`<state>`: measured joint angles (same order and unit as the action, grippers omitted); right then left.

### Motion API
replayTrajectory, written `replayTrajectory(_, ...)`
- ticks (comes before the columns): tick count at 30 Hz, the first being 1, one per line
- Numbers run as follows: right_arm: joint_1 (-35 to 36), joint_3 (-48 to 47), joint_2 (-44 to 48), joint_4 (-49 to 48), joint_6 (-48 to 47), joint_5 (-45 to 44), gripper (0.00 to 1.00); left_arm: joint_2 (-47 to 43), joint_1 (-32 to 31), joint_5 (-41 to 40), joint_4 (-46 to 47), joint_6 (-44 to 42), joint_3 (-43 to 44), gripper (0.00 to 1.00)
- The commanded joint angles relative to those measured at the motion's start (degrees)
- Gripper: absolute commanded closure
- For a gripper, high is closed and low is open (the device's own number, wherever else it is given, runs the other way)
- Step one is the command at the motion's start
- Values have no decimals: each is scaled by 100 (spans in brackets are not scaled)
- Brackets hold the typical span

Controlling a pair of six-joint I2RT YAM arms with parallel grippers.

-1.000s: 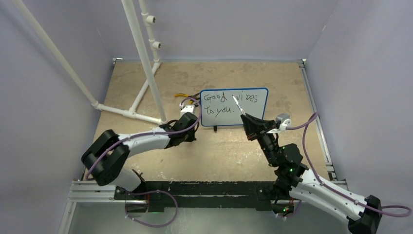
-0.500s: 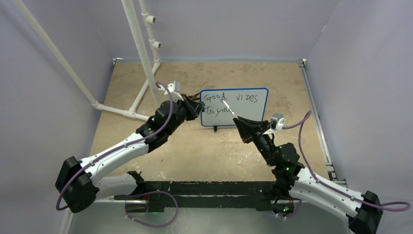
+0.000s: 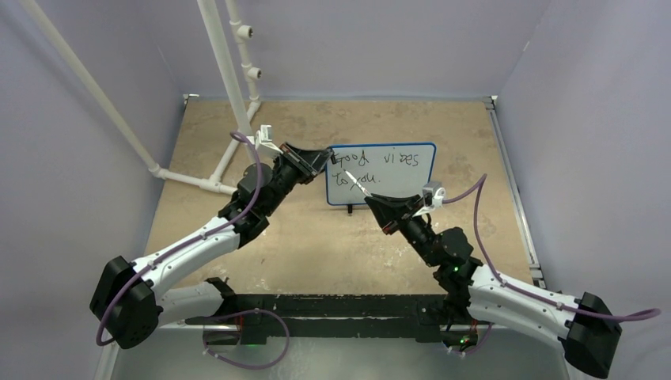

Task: Write a sentence on the whiteboard
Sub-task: Close the whiteboard marker at the center of the board.

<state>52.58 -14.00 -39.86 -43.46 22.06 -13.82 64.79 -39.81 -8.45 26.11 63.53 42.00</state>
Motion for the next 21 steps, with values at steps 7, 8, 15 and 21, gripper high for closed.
replayTrajectory(7, 85, -158, -363, -566, -13, 73, 100, 19, 24, 306, 687, 413, -130, 100)
replayTrajectory(8, 86, -164, -358, -568, -22, 62, 100, 30, 23, 308, 699, 414, -138, 100)
replayTrajectory(15, 95, -191, -361, -592, -86, 59, 100, 154, 23, 370, 800, 489, -168, 100)
replayTrajectory(21, 101, -167, -295, -587, -97, -4, 100, 200, 24, 379, 817, 516, -187, 100)
